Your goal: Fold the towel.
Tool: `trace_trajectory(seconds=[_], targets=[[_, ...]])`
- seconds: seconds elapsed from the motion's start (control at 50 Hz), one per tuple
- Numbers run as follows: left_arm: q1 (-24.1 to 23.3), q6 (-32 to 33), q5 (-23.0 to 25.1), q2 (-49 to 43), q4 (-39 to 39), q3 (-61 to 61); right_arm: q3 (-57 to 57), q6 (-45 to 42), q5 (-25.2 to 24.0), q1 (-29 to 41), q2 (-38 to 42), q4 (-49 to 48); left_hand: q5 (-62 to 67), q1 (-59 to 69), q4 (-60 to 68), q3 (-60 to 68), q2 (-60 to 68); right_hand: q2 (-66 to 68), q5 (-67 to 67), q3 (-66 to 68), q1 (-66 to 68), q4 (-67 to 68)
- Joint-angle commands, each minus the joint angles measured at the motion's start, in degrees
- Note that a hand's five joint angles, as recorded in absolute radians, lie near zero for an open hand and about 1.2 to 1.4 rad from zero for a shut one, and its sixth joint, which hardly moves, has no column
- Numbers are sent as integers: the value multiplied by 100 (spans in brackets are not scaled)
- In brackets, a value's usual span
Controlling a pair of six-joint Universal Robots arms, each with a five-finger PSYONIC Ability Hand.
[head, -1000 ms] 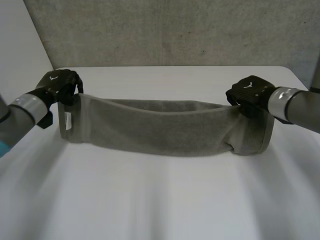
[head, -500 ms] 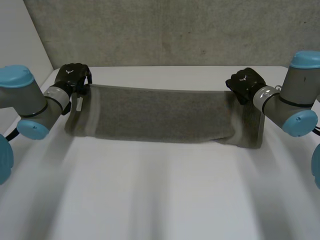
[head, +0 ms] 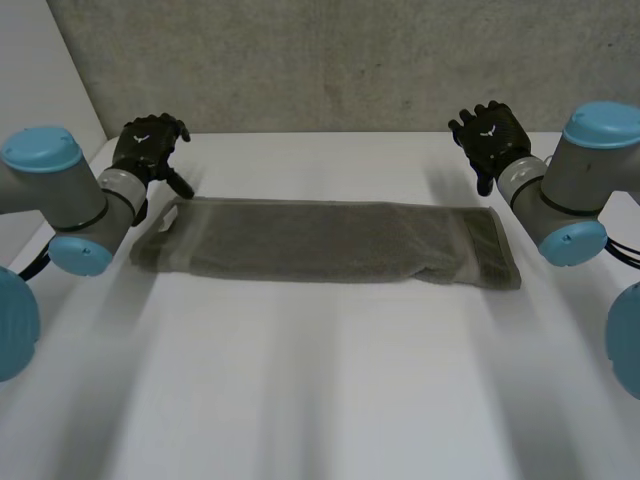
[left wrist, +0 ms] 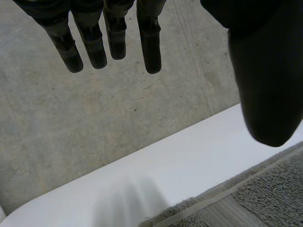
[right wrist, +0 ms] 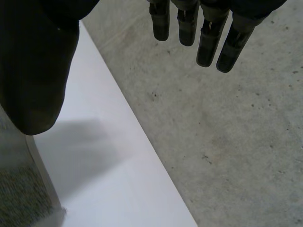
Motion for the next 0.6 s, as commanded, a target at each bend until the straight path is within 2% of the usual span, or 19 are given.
trace_trajectory(seconds=[0.02, 0.04, 0.08, 0.14, 0.18, 0.2, 0.24, 0.32, 0.42, 0.44, 0.46, 0.48, 0.5, 0.52, 0.54, 0.6], targets=[[44, -20, -89, 972, -62, -1263, 1732, 812, -25, 89, -1284, -4, -107, -258, -329, -289, -272, -356, -306, -365, -306, -414], [44, -20, -89, 975, -62, -1267, 1737, 813, -26, 89, -1287, -4, -107, -258, -329, -289, -272, -356, -306, -365, -306, -414], [79, -20, -63, 1543, -27, -2062, 2734, 936, -78, 54, -1926, -39, -107, -258, -329, -289, -272, -356, -306, -365, -306, -414], [88, -11, -45, 1836, 17, -2471, 3143, 963, -105, 36, -2157, -39, -107, -258, -329, -289, -272, -356, -306, -365, -306, -414], [105, -11, -36, 2344, 122, -3188, 3747, 989, -131, 10, -2481, -30, -107, -258, -329, -289, -272, -321, -271, -330, -271, -379], [105, -11, -36, 2346, 123, -3192, 3750, 989, -131, 10, -2482, -30, -107, -258, -329, -289, -272, -314, -264, -323, -264, -372], [140, -2, 42, 2740, 237, -3795, 4117, 980, -114, -51, -2596, -4, -107, -258, -329, -289, -272, 776, 826, 767, 826, 719], [175, -2, 235, 3022, 307, -4262, 4347, 972, -105, -165, -2579, 5, -23, -175, -245, -206, -189, 897, 947, 888, 947, 840], [255, -2, 597, 3199, 316, -4686, 4497, 963, -123, -368, -2403, -21, 751, 600, 529, 569, 585, 931, 981, 922, 981, 873], [281, -2, 710, 3251, 316, -4790, 4480, 954, -123, -420, -2281, -21, 1684, 1532, 1462, 1501, 1518, 981, 1031, 972, 1031, 923], [316, -2, 807, 3286, 325, -4869, 4427, 954, -131, -473, -2176, -21, 3608, 3457, 3386, 3426, 3442, 1115, 1165, 1105, 1164, 1057], [316, -2, 808, 3287, 325, -4870, 4427, 954, -131, -474, -2175, -21, 3627, 3476, 3405, 3445, 3462, 1116, 1166, 1107, 1166, 1058], [360, -11, 886, 3313, 325, -4922, 4392, 945, -123, -526, -2070, -30, 5426, 5275, 5204, 5244, 5260, 1482, 1532, 1473, 1532, 1425], [360, -11, 887, 3313, 325, -4923, 4391, 945, -123, -526, -2069, -30, 5444, 5293, 5222, 5261, 5278, 1486, 1536, 1477, 1536, 1428], [386, -11, 948, 3313, 325, -4949, 4374, 945, -123, -553, -1991, -47, 6574, 6423, 6352, 6392, 6409, 1919, 1969, 1910, 1969, 1861], [457, -11, 1001, 3304, 316, -4993, 4295, 963, -114, -614, -1842, -91, 6586, 6434, 6364, 6403, 6420, 2510, 2560, 2500, 2559, 2452]])
